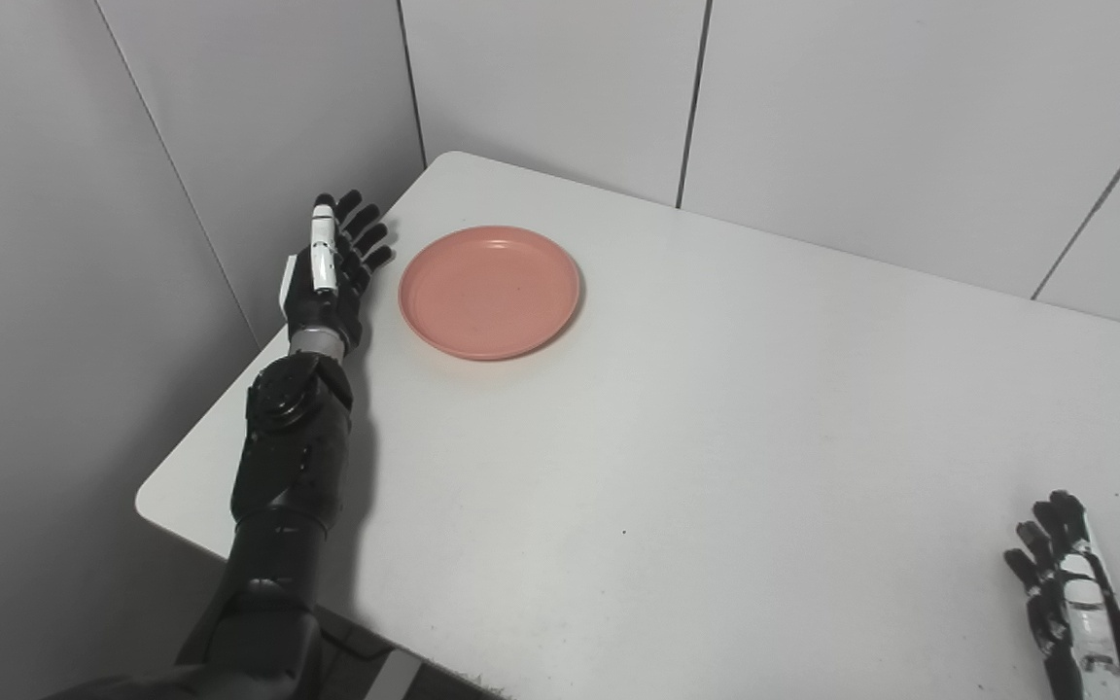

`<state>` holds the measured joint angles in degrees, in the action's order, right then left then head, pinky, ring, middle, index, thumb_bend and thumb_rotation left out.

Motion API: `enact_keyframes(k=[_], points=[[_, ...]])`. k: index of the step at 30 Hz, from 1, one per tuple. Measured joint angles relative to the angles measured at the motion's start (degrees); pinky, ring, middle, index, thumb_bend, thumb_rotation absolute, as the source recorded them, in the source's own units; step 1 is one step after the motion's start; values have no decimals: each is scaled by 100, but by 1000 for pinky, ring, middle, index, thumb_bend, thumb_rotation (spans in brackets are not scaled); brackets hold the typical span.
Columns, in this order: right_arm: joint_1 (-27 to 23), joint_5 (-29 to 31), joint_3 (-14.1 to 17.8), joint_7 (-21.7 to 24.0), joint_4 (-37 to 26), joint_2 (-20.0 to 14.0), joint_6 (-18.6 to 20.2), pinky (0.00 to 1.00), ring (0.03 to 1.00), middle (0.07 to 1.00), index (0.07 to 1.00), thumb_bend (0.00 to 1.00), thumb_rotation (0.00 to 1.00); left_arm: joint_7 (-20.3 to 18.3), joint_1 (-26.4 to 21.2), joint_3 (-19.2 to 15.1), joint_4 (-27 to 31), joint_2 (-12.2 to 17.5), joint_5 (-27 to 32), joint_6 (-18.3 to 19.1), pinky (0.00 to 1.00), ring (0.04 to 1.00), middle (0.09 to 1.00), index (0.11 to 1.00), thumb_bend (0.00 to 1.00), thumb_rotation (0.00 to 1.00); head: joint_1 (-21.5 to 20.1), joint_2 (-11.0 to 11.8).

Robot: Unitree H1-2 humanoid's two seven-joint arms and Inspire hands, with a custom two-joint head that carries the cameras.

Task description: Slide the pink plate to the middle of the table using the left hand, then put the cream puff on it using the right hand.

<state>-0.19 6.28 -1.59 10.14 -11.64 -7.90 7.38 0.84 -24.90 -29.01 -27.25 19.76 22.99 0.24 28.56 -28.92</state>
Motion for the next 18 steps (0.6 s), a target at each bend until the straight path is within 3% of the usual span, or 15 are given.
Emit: enact_keyframes(k=[10, 18], points=[[30, -8, -2, -4, -117, 1, 111, 1000, 1000, 1000, 1000, 0, 1000, -137, -211, 88, -463, 108, -7, -202, 813, 838, 837, 821, 386, 1000, -26, -44], [50, -61, -22, -19, -149, 2, 117, 1000, 1000, 1000, 1000, 0, 1000, -210, -328, 244, -787, 138, -7, -433, 824, 820, 820, 807, 417, 1000, -70, -70]])
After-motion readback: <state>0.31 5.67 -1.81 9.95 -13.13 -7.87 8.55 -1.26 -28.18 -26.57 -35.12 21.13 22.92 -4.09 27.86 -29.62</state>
